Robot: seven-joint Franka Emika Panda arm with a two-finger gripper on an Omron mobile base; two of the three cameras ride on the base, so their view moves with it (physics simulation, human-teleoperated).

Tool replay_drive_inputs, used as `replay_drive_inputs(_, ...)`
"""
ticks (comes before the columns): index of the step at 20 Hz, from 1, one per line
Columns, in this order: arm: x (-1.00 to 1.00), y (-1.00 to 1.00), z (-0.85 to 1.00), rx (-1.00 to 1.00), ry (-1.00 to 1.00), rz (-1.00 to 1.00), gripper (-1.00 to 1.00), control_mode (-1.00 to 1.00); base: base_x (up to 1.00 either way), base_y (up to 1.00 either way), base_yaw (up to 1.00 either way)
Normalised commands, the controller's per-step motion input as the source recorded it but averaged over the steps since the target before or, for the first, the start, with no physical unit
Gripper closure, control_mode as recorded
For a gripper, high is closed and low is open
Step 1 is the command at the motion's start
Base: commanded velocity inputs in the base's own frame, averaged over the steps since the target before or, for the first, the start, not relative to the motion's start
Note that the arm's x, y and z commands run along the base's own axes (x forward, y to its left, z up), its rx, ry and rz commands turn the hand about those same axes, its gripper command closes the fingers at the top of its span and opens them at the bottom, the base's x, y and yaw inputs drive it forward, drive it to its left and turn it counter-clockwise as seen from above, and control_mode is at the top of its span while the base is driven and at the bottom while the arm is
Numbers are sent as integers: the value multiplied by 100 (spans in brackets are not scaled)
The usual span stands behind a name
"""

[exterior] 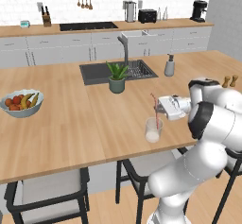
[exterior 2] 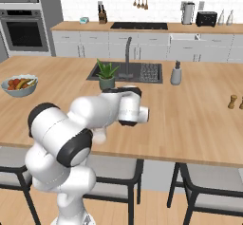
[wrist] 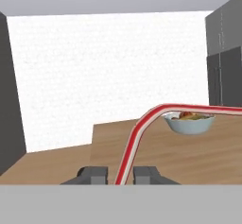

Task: Take a straw from the drawer in front and place it inside the glass cup on the dining counter.

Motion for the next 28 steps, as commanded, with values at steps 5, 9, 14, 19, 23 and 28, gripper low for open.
replay_drive_inputs(5,6,0,1,0,-4,0,100,-100,0,0,0)
replay_drive_inputs(9,9,0,5,0,-3,0,100,-100,0,0,0)
replay_drive_inputs(14,2,0,8,0,-1,0,100,-100,0,0,0)
replay_drive_inputs(19,5,0,8,0,-1,0,100,-100,0,0,0)
replay_drive_inputs(23,2,0,4,0,0,0,100,-100,0,0,0)
replay_drive_inputs(28,-6,-1,1,0,-4,0,100,-100,0,0,0)
